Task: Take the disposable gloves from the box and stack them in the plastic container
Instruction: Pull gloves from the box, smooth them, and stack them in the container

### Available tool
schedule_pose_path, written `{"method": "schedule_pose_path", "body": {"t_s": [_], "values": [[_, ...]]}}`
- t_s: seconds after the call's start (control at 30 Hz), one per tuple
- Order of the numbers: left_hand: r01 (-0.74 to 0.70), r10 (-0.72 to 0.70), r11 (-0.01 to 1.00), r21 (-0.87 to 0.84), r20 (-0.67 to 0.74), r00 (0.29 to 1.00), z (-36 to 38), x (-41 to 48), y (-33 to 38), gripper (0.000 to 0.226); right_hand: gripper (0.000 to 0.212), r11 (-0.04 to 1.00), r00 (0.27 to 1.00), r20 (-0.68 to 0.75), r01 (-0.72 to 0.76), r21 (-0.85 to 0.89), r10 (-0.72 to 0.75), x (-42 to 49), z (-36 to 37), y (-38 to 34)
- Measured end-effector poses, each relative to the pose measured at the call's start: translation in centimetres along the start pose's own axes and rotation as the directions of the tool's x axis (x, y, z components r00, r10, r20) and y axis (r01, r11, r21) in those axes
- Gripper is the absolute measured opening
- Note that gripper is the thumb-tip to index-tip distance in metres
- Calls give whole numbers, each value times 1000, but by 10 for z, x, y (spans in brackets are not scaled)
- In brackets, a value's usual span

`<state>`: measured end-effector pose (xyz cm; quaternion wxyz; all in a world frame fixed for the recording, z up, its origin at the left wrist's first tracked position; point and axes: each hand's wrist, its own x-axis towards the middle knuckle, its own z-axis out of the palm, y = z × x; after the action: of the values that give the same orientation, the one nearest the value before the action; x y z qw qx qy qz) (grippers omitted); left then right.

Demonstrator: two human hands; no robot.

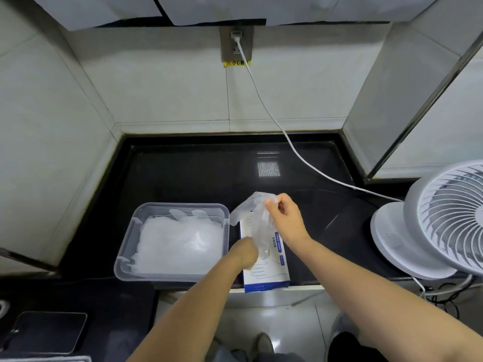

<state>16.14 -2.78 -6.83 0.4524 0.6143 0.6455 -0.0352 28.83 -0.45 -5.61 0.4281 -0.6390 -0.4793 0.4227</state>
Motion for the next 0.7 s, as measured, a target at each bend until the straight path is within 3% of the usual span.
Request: {"method": "schedule_pose_path", "body": {"t_s": [0.1,0.23,0.3,0.43,0.53,0.6,0.7], "values": [[65,-140,945,-320,-218,966,-8,5,11,26,18,994,997,-4,-76,85,76,-2,-5,3],[-68,-175,676,-734,-250,952,-31,-5,25,22,19,977,994,-12,-104,187,108,-7,-3,-4],[-138,-132,623,-770,-277,952,-44,-16,23,22,19,977,997,11,-80,196,80,-8,2,-10],[-276,-49,664,-695,-408,912,-66,-24,5,18,15,974,994,107,-49,222,25,-12,17,-21],[-343,36,641,-687,-419,907,-83,-33,-14,14,33,940,971,206,-181,291,123,-14,30,-33],[-319,54,644,-695,-374,926,-95,-39,-28,21,44,879,932,299,-311,361,207,-14,41,-43],[-226,14,651,-724,-286,958,-110,-45,-46,17,43,867,902,352,-370,333,250,-13,54,-54]]}}
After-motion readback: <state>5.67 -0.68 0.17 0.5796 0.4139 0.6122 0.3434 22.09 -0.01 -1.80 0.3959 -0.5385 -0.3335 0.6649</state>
